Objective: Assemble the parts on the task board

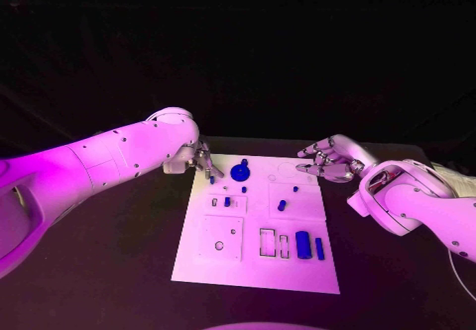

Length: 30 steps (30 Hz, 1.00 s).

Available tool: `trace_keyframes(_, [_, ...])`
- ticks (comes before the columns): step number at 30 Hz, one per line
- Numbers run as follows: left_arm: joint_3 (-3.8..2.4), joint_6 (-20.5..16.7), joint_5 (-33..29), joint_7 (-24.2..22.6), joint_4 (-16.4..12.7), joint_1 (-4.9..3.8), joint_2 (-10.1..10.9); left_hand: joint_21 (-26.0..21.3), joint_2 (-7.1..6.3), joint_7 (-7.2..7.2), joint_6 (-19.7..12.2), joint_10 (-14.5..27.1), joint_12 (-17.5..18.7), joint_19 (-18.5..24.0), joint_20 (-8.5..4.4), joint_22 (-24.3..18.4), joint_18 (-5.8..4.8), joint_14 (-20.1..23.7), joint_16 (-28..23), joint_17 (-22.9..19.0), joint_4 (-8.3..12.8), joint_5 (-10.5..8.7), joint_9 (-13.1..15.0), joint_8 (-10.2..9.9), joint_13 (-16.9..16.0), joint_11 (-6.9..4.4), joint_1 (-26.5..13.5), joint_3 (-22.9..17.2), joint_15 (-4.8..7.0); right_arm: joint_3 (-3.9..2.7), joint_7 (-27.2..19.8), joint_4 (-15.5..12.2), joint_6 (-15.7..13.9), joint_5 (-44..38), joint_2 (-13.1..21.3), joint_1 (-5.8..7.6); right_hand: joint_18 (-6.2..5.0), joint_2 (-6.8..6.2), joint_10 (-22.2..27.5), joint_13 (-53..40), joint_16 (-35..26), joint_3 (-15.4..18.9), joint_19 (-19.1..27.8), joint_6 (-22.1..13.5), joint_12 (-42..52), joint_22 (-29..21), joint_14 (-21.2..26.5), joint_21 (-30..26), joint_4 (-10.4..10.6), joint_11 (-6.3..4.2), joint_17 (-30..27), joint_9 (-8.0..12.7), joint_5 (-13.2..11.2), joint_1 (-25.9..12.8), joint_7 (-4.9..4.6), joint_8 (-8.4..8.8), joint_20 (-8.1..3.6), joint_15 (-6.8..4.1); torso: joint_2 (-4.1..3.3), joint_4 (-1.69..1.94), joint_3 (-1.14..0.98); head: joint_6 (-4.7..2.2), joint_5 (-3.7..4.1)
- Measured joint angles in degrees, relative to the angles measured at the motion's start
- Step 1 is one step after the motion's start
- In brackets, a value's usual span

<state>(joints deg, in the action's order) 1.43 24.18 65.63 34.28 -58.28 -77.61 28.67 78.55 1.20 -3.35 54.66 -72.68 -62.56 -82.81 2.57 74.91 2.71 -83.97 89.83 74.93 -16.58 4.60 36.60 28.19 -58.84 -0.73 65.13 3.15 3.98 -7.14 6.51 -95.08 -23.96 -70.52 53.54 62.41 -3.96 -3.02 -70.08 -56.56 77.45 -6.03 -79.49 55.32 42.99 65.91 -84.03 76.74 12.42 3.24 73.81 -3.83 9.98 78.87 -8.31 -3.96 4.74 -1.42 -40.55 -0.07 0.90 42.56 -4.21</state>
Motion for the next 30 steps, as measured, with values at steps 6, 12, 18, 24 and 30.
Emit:
trace_keyframes(6, [0.01,0.31,-0.08,-0.01,-0.09,0.04,0.01,0.0,0.81,0.0,0.0,0.0,0.0,-0.21,-0.21,0.0,0.0,0.0,0.0,0.0,0.0,0.0,0.0,0.37,0.0,0.0,0.86,0.0,0.0,0.0,-0.01,0.08,0.02,0.02,0.0,0.0,0.0,0.0,0.0,0.0,0.0,0.0,0.0,0.0,0.0,0.0,0.0,0.0,0.0,0.0,0.0,0.0,0.0,0.0,0.0,0.0,0.0,0.0,-0.01,-0.02,-0.01,0.02,-0.01])
trace_keyframes(12, [0.01,0.61,-0.14,0.0,-0.17,0.06,0.03,0.0,1.6,0.21,0.21,-0.21,-0.24,-0.21,-0.22,0.0,0.01,0.0,0.0,-0.01,0.3,0.0,0.23,1.04,0.09,-0.2,2.97,-0.68,0.0,0.0,-0.01,0.13,0.04,0.05,-0.01,0.0,0.0,0.0,0.0,0.0,0.0,0.0,0.0,0.0,0.0,-0.07,0.0,0.0,0.0,0.0,0.0,0.0,0.23,0.0,0.0,0.0,0.0,0.0,-0.02,-0.03,-0.02,0.03,-0.03])
trace_keyframes(18, [0.01,0.82,-0.18,0.08,-0.17,0.07,0.07,0.0,1.88,0.21,0.2,-0.21,-0.24,-0.21,-0.21,0.0,0.0,0.0,0.0,-0.01,0.54,0.0,0.41,1.38,0.09,-0.2,3.7,-1.2,0.0,0.0,-0.01,0.14,0.06,0.06,0.04,0.0,0.0,0.0,0.0,0.0,0.0,0.0,0.0,0.0,0.0,-0.07,0.0,0.0,0.0,0.0,0.0,0.0,0.23,0.0,0.0,0.0,0.0,0.0,-0.02,0.0,-0.02,0.04,-0.14])
trace_keyframes(24, [0.01,0.97,-0.46,0.1,-0.16,0.07,0.14,0.0,1.58,0.21,0.2,-0.41,-0.67,-0.21,-0.21,0.0,0.0,0.0,0.0,-0.01,0.71,0.0,0.73,1.94,-0.14,-0.41,4.75,-1.68,0.0,0.0,-0.01,0.21,0.08,0.08,0.04,0.0,0.0,0.0,0.0,0.0,0.0,0.0,0.0,0.0,0.0,-0.07,0.0,0.0,0.0,0.0,0.0,0.0,0.23,0.0,0.0,0.0,0.0,0.0,-0.02,-0.04,-0.02,0.12,-0.09])
trace_keyframes(30, [0.01,1.1,-0.89,0.12,-0.1,0.07,0.33,0.0,1.58,0.41,0.41,-0.61,-1.01,-0.21,-0.21,0.0,0.0,0.0,0.0,-0.02,0.71,0.0,0.84,2.18,-0.42,-0.61,4.75,-1.68,0.0,0.0,-0.01,0.24,0.11,0.09,0.03,0.0,0.0,0.0,0.0,0.0,0.0,0.0,0.0,0.0,0.0,-0.07,0.0,0.0,0.0,0.0,0.0,0.0,0.23,0.0,0.0,0.0,0.0,0.0,-0.03,-0.04,-0.02,0.17,0.03])
